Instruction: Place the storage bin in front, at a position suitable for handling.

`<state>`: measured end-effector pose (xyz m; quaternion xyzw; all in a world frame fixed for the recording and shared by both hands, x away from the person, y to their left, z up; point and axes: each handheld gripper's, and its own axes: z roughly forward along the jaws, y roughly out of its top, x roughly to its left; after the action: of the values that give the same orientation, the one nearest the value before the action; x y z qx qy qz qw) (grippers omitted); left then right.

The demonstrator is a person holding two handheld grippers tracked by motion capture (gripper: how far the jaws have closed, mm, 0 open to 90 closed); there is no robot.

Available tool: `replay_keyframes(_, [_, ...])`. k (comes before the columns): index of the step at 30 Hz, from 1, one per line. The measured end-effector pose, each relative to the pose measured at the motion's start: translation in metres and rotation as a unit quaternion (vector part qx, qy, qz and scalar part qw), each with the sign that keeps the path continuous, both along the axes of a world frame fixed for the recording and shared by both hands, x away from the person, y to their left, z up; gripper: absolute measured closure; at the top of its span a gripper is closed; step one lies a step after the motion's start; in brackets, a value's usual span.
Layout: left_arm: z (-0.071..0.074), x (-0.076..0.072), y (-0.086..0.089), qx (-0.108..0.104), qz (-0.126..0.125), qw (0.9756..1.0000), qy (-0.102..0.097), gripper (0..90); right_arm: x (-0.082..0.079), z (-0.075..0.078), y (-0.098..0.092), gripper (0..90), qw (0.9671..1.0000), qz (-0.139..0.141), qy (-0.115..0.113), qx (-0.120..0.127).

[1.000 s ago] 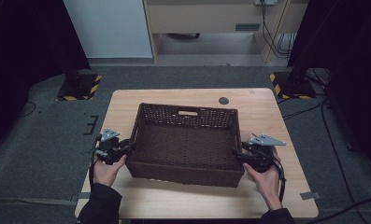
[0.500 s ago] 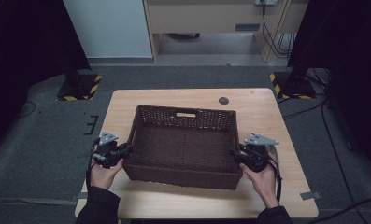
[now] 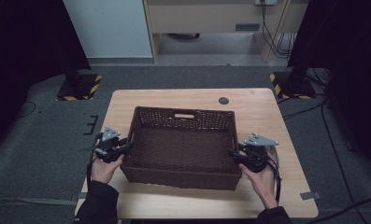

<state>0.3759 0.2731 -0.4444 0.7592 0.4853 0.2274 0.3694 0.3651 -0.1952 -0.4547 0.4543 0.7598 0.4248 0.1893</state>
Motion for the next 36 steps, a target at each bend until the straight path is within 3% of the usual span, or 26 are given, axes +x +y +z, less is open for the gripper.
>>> replay_keyframes(1, [0.0, -0.002, 0.001, -0.012, 0.008, 0.9999, 0.009, 66.5, 0.0, 0.0, 0.0, 56.8, 1.0, 0.0, 0.001, 0.0])
replay_keyframes(2, [0.0, -0.004, 0.001, -0.011, 0.009, 0.9998, 0.01, 66.8, 0.0, 0.0, 0.001, 57.2, 1.0, -0.001, 0.002, 0.002])
replay_keyframes(8, [0.002, -0.019, 0.001, 0.017, 0.013, 0.9997, 0.011, 67.8, -0.007, 0.001, 0.004, 58.1, 1.0, 0.005, 0.003, -0.003])
replay_keyframes(14, [-0.001, -0.023, 0.004, 0.004, 0.017, 0.9998, -0.003, 66.3, -0.008, 0.003, 0.002, 56.0, 0.9999, 0.011, 0.004, 0.005])
replay_keyframes(17, [0.0, -0.022, 0.003, 0.007, 0.018, 0.9998, -0.004, 65.7, -0.009, 0.011, -0.011, 47.4, 0.9993, 0.004, -0.02, 0.03])
replay_keyframes(22, [0.001, -0.02, 0.001, 0.014, 0.02, 0.9996, 0.015, 64.7, -0.01, 0.018, -0.033, 41.4, 0.9979, -0.023, -0.035, 0.05])
replay_keyframes(29, [-0.001, -0.019, 0.002, 0.005, 0.023, 0.9994, 0.023, 59.5, -0.012, 0.015, -0.06, 35.7, 0.997, -0.07, -0.032, 0.007])
replay_keyframes(32, [-0.003, -0.02, 0.003, -0.007, 0.023, 0.9995, 0.021, 63.0, -0.013, 0.001, -0.073, 28.8, 0.9936, -0.107, -0.015, -0.031])
replay_keyframes(36, [-0.003, -0.02, 0.003, -0.011, 0.022, 0.9995, 0.019, 65.6, -0.009, -0.017, -0.08, 25.6, 0.9899, -0.123, 0.006, -0.069])
